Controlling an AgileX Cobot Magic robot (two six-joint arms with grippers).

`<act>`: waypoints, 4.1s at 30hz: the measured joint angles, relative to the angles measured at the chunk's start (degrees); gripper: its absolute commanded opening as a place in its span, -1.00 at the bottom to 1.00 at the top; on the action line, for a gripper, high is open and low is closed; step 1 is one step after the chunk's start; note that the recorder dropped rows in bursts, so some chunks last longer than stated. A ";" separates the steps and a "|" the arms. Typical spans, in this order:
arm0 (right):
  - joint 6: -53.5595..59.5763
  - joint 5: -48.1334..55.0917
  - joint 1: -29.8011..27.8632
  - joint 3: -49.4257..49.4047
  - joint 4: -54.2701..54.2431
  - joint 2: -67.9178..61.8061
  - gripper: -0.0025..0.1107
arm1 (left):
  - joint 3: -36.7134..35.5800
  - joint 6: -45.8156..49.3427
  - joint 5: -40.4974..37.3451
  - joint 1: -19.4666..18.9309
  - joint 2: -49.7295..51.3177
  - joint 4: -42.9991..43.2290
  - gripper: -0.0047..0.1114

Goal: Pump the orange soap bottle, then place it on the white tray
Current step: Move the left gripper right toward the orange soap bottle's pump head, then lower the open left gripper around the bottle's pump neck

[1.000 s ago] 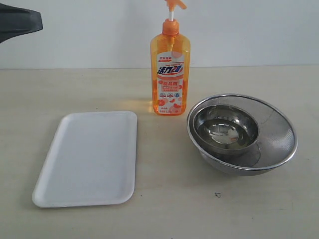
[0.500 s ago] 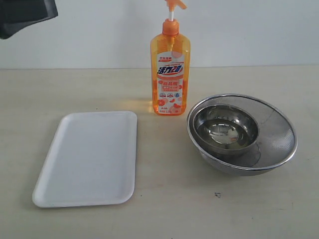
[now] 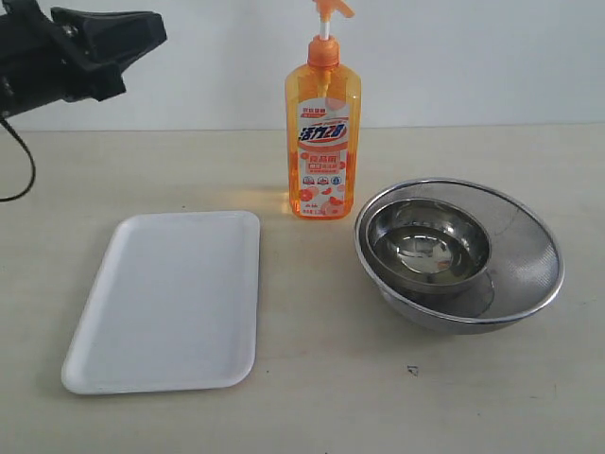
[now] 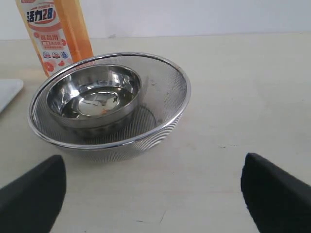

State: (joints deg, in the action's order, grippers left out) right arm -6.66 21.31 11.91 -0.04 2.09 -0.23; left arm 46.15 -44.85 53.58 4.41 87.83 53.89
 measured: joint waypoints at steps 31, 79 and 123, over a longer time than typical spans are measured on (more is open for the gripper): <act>0.00 0.00 0.00 0.00 0.00 0.00 0.59 | 16.82 4.49 -0.90 8.62 19.69 -4.56 0.24; 0.00 0.00 0.00 0.00 0.00 0.00 0.59 | 39.35 8.50 1.38 12.00 39.57 -4.91 0.38; 0.00 0.00 0.00 0.00 0.00 0.00 0.59 | 44.72 8.96 -8.59 16.00 40.63 -8.38 0.38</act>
State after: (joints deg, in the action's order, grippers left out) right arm -6.66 21.31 11.91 -0.04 2.09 -0.23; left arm 90.87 -35.89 44.99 20.41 128.46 45.51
